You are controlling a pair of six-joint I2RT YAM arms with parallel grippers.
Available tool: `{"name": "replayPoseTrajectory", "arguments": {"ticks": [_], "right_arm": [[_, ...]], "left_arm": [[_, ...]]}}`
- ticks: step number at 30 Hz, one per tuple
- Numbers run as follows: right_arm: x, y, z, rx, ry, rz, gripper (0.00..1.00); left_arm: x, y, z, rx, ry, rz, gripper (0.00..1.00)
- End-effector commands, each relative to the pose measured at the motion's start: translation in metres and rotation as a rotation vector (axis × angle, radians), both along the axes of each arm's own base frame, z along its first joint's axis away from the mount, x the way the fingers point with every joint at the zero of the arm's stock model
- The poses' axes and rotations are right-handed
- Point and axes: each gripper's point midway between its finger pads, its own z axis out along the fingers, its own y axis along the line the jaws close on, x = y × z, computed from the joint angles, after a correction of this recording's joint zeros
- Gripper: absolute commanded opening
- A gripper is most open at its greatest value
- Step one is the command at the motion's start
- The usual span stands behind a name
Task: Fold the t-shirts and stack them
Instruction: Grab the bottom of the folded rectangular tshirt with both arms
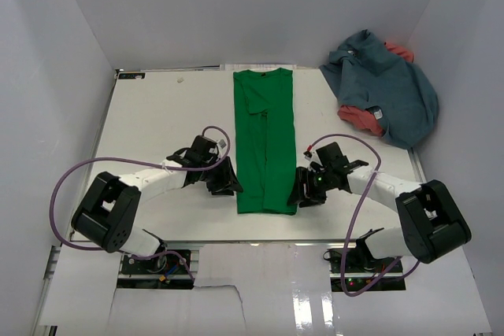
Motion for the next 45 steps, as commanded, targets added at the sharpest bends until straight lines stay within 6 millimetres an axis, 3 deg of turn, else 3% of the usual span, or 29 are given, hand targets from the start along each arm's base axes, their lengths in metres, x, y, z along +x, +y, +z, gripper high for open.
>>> {"name": "replayPoseTrajectory", "arguments": {"ticks": [1,5,8,9,11,23,35,37,41,42,45], "right_arm": [[-0.008,0.004,-0.009,0.007,0.029,0.005,0.6],[-0.011,0.006,-0.014,-0.001,0.038,0.009,0.49],[-0.013,0.003,-0.016,-0.016,0.042,0.006,0.28],[-0.014,0.003,-0.016,-0.021,0.045,0.006,0.16],[-0.014,0.002,-0.016,-0.021,0.048,0.005,0.08],[-0.017,0.0,-0.017,-0.03,0.051,0.005,0.08],[-0.014,0.001,-0.017,-0.031,0.05,0.009,0.08],[-0.015,0.002,-0.017,-0.031,0.051,0.009,0.08],[-0.016,0.001,-0.018,-0.033,0.05,0.01,0.08],[-0.016,0.001,-0.018,-0.031,0.05,0.01,0.08],[-0.016,0.001,-0.018,-0.029,0.053,0.01,0.08]], "left_arm": [[-0.001,-0.002,0.002,-0.013,-0.016,0.003,0.5],[-0.003,-0.001,-0.002,-0.009,-0.006,0.0,0.5],[-0.003,-0.002,-0.003,-0.008,-0.002,-0.001,0.5],[-0.004,-0.002,-0.003,-0.01,-0.002,-0.003,0.5],[-0.004,-0.003,-0.003,-0.013,-0.001,-0.005,0.5],[-0.014,-0.007,-0.02,0.014,0.048,-0.041,0.5],[-0.032,0.003,-0.041,0.135,0.101,-0.042,0.49],[-0.035,0.004,-0.047,0.153,0.114,-0.048,0.45],[-0.04,0.006,-0.054,0.168,0.136,-0.052,0.23],[-0.041,0.005,-0.055,0.17,0.138,-0.056,0.13],[-0.043,0.005,-0.058,0.17,0.148,-0.06,0.0]]}}
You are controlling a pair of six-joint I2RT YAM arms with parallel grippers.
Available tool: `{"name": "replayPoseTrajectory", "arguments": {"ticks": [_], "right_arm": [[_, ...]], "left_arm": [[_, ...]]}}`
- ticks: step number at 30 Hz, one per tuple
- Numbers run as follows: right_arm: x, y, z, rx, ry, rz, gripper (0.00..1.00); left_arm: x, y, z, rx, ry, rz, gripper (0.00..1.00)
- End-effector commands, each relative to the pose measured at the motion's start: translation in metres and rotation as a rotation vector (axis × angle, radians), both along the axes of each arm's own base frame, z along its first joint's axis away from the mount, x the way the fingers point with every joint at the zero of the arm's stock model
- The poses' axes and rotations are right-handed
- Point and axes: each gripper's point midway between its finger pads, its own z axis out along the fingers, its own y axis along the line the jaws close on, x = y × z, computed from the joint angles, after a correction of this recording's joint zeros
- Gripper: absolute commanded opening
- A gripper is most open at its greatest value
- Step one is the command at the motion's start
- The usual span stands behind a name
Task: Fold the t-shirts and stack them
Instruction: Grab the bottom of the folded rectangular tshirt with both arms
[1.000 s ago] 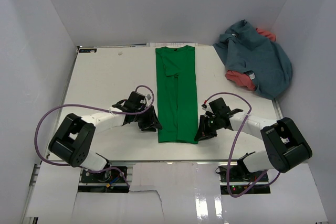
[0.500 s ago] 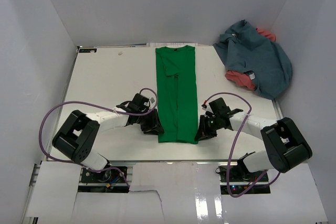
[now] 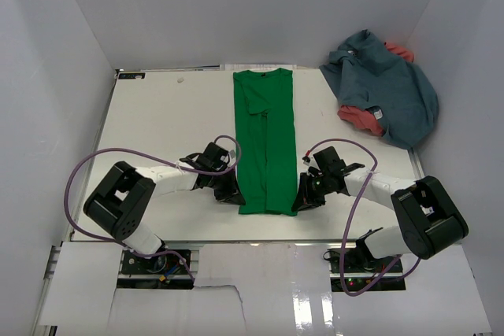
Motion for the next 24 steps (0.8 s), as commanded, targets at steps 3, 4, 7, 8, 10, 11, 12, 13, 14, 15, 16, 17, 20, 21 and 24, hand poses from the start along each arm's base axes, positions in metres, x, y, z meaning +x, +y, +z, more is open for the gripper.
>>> {"name": "replayPoseTrajectory", "arguments": {"ticks": [3,4,7,8,10,11,12,13,14,15,16,17,20,21,24], "right_arm": [[-0.004,-0.004,-0.003,-0.019,0.003,0.007,0.08],[-0.004,-0.004,-0.003,-0.022,0.001,0.007,0.08],[-0.004,-0.005,-0.003,-0.027,-0.001,0.009,0.08],[-0.005,-0.006,-0.003,-0.033,0.0,0.008,0.08],[-0.006,-0.008,-0.004,-0.04,0.003,0.01,0.08],[-0.007,-0.008,-0.005,-0.044,0.007,0.013,0.08],[-0.009,-0.01,-0.006,-0.049,0.011,0.015,0.08],[-0.009,-0.01,-0.007,-0.051,0.011,0.016,0.08],[-0.01,-0.012,-0.008,-0.058,0.013,0.017,0.08],[-0.011,-0.012,-0.009,-0.062,0.017,0.017,0.08],[-0.011,-0.013,-0.009,-0.064,0.016,0.016,0.08],[-0.011,-0.014,-0.009,-0.069,0.015,0.014,0.08],[-0.013,-0.016,-0.01,-0.078,0.015,0.009,0.08],[-0.012,-0.016,-0.011,-0.079,0.014,0.009,0.08],[-0.012,-0.019,-0.011,-0.091,0.013,0.003,0.08]], "left_arm": [[-0.018,0.021,-0.029,0.125,0.057,-0.005,0.0],[-0.018,0.021,-0.029,0.125,0.061,-0.005,0.0],[-0.021,0.021,-0.029,0.12,0.068,-0.01,0.0],[-0.023,0.022,-0.029,0.118,0.072,-0.018,0.0],[-0.025,0.022,-0.03,0.118,0.077,-0.024,0.0],[-0.025,0.022,-0.03,0.118,0.079,-0.026,0.0],[-0.027,0.023,-0.031,0.12,0.084,-0.03,0.0],[-0.028,0.023,-0.031,0.117,0.085,-0.031,0.0],[-0.029,0.024,-0.032,0.119,0.089,-0.033,0.0],[-0.03,0.024,-0.032,0.119,0.091,-0.034,0.0],[-0.031,0.025,-0.034,0.121,0.097,-0.035,0.0],[-0.032,0.026,-0.035,0.124,0.098,-0.035,0.0],[-0.033,0.028,-0.035,0.131,0.096,-0.033,0.0],[-0.033,0.028,-0.035,0.132,0.095,-0.032,0.0],[-0.033,0.031,-0.036,0.137,0.095,-0.027,0.0]]}}
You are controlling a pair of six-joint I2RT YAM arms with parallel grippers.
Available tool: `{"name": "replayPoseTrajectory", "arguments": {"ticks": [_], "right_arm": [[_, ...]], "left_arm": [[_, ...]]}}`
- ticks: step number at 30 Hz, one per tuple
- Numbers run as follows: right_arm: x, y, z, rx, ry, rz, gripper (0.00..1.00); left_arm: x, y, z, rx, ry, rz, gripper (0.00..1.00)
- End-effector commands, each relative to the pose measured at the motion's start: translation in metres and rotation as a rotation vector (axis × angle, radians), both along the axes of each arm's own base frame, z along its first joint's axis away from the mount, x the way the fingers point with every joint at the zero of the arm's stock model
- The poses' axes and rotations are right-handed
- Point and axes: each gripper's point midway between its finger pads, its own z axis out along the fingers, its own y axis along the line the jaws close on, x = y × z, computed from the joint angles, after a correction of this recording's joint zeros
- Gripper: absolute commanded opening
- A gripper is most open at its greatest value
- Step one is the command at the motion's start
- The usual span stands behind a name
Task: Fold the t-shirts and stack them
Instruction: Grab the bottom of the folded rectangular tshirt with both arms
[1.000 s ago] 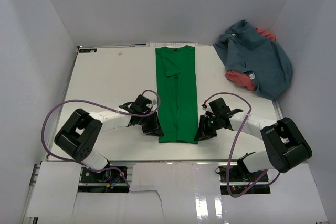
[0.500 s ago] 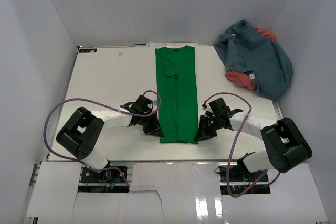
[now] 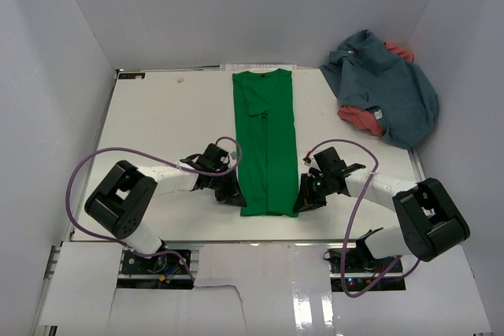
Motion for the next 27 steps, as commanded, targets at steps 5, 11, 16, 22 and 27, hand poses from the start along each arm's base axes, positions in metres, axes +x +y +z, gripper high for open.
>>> {"name": "replayPoseTrajectory", "arguments": {"ticks": [5,11,16,22,27], "right_arm": [[-0.009,-0.02,-0.013,-0.092,0.009,-0.004,0.08],[-0.008,-0.026,-0.017,-0.1,0.01,-0.012,0.08],[-0.004,-0.027,-0.018,-0.105,0.006,-0.013,0.08],[-0.005,-0.03,-0.021,-0.11,0.014,-0.014,0.08],[-0.011,-0.031,-0.023,-0.106,0.031,-0.005,0.08]], "left_arm": [[-0.028,0.045,-0.039,0.185,0.081,0.012,0.0],[-0.026,0.057,-0.041,0.178,0.089,0.039,0.0],[-0.024,0.061,-0.041,0.172,0.09,0.048,0.0],[-0.024,0.067,-0.043,0.174,0.096,0.059,0.0],[-0.024,0.07,-0.044,0.165,0.101,0.068,0.0]]}}
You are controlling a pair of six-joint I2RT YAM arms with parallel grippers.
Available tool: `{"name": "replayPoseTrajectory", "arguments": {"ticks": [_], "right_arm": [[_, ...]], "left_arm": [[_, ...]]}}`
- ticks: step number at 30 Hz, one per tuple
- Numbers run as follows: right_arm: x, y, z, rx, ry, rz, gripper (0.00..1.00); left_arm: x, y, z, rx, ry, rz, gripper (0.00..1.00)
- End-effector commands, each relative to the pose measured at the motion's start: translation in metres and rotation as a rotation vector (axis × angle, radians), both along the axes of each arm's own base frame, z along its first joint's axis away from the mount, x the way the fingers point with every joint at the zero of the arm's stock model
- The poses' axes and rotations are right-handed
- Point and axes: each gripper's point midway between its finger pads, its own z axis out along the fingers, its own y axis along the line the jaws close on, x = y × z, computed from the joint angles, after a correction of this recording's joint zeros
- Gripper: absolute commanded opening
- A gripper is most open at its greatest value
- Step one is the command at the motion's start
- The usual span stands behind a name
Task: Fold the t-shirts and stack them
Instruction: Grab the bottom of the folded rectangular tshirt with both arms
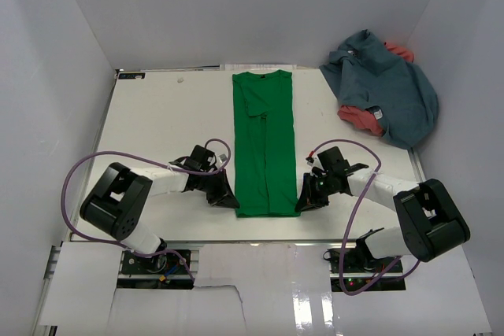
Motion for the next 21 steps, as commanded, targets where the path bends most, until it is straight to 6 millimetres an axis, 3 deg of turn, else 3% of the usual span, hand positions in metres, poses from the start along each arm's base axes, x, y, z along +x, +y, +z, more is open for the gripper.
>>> {"name": "replayPoseTrajectory", "arguments": {"ticks": [1,17,21], "right_arm": [[-0.014,-0.023,-0.023,-0.111,0.03,0.008,0.08],[-0.022,-0.013,-0.016,-0.057,0.05,0.026,0.08],[-0.016,-0.01,-0.011,-0.056,0.031,0.026,0.08]], "left_arm": [[-0.02,0.045,-0.042,0.232,0.041,0.022,0.0],[-0.018,0.028,-0.033,0.109,0.059,0.008,0.0],[-0.015,0.026,-0.029,0.101,0.052,0.014,0.0]]}}
